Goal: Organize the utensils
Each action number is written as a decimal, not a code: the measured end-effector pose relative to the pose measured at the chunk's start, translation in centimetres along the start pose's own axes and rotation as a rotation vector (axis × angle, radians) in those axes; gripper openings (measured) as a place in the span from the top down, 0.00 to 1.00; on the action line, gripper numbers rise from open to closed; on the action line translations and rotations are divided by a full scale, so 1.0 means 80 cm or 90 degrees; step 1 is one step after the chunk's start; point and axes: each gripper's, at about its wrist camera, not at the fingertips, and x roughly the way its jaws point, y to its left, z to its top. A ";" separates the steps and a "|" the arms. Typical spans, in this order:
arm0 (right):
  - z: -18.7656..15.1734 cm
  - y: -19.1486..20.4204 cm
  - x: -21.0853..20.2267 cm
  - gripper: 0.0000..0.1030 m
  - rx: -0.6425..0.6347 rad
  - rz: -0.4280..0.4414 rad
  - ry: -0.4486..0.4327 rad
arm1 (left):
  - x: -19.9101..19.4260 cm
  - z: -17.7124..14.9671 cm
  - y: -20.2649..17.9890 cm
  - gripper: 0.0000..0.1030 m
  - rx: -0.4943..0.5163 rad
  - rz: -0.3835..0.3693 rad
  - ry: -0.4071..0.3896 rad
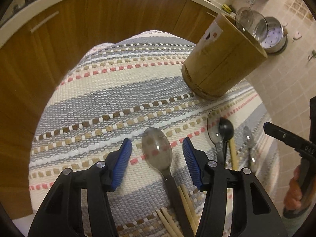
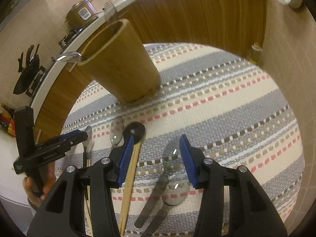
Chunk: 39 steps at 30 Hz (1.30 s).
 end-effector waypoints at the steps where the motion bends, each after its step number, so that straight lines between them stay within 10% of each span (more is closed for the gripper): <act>1: -0.001 0.000 0.001 0.57 -0.001 0.000 0.001 | 0.001 0.000 -0.003 0.50 0.005 0.012 -0.003; 10: 0.000 0.015 0.009 0.57 -0.014 0.023 0.002 | 0.016 -0.008 -0.045 0.69 0.081 0.157 -0.027; 18: 0.017 0.060 0.039 0.57 -0.090 0.054 0.029 | 0.001 -0.001 0.010 0.71 -0.020 -0.064 -0.029; 32: 0.041 0.094 0.106 0.65 -0.157 0.049 0.075 | -0.020 0.011 0.042 0.72 -0.059 -0.178 -0.056; 39: 0.034 0.095 0.109 0.96 -0.180 0.051 0.072 | -0.020 0.012 0.049 0.72 -0.064 -0.208 -0.063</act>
